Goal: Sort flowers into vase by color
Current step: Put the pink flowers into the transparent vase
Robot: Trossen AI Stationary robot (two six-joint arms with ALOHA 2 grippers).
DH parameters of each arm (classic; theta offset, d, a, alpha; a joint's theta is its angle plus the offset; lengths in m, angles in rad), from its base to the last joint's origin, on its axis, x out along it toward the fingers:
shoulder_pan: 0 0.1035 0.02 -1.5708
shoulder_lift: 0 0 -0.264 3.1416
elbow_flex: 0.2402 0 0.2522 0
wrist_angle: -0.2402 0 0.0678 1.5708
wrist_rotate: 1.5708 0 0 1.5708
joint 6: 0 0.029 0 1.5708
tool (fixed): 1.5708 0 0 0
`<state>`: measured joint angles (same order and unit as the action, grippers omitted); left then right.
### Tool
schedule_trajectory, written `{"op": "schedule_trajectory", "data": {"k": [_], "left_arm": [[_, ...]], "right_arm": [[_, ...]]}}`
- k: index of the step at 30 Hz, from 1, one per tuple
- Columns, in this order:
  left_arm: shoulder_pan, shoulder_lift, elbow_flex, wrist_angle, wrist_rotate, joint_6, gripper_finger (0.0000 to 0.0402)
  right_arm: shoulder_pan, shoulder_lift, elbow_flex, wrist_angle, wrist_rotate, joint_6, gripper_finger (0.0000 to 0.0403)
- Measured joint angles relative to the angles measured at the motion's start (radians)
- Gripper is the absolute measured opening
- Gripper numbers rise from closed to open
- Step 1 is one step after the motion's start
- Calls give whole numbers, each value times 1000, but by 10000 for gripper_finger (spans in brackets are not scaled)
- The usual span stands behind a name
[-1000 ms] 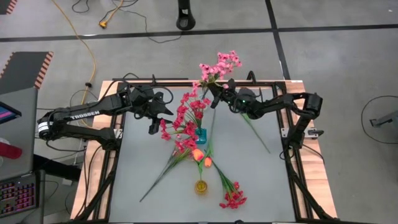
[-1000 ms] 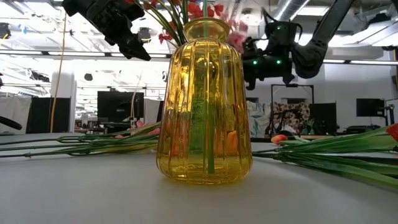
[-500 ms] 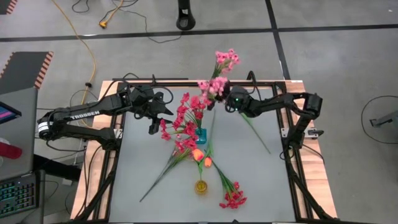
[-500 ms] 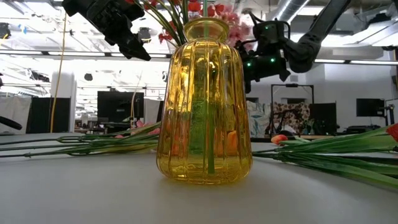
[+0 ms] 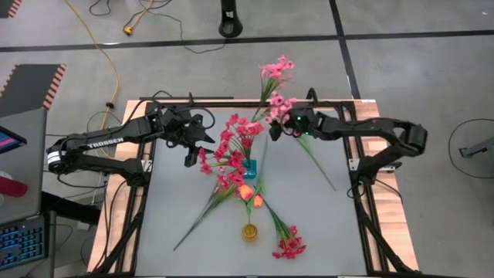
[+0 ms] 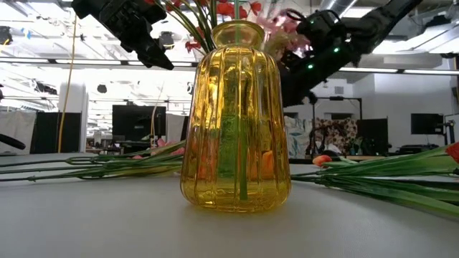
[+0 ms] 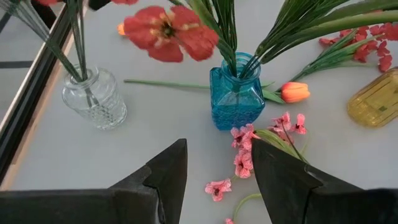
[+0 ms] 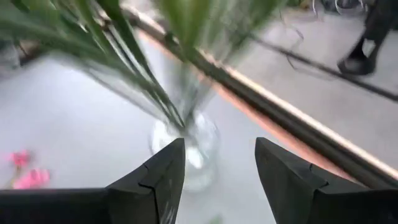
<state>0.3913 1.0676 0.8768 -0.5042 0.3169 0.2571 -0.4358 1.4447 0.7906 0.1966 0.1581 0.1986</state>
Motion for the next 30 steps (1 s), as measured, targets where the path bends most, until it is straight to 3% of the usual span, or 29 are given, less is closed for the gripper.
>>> {"op": "schedule_trajectory", "data": {"k": [15,30], "left_arm": [[0,0,0,-22,21,-25,167],[-36,0,0,-164,45,-79,167]], "right_arm": [[0,-260,0,-470,0,1,221],[0,-410,0,-696,5,-49,221]]}}
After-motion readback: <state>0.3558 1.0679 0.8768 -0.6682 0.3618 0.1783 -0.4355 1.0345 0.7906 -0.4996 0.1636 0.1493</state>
